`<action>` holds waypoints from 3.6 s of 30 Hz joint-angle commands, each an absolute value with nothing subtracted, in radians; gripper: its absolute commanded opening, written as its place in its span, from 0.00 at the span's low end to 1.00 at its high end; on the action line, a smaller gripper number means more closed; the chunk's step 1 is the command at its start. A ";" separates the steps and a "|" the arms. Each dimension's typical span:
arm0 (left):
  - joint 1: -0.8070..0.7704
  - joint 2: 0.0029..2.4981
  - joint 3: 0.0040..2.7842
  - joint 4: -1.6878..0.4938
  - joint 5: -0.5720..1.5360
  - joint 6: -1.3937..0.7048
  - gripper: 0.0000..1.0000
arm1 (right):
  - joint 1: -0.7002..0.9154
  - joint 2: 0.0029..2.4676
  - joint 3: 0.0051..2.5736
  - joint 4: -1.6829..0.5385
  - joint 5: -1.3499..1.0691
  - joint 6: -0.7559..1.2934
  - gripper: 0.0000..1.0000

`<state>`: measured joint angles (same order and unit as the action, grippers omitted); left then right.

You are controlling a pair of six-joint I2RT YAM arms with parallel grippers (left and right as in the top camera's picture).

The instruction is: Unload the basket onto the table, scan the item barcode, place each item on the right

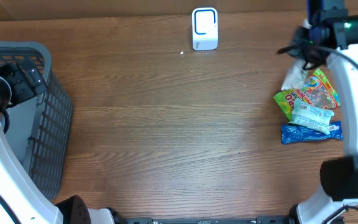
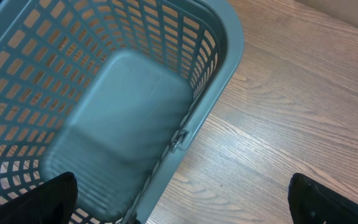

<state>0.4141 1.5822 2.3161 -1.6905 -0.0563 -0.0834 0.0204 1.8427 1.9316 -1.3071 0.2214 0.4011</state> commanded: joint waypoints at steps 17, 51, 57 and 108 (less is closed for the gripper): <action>0.417 1.584 2.330 -1.689 -0.052 -0.097 1.00 | -0.215 1.850 1.441 -0.841 0.059 0.835 0.59; 0.417 1.584 2.330 -1.689 -0.052 -0.097 1.00 | -0.185 1.192 1.697 -1.541 -0.232 0.298 1.00; 0.417 1.584 2.330 -1.689 -0.052 -0.097 1.00 | -0.152 1.144 1.585 -1.331 -0.217 0.095 1.00; 0.417 1.584 2.330 -1.689 -0.052 -0.098 1.00 | 0.007 0.003 0.008 -0.066 -0.165 0.052 1.00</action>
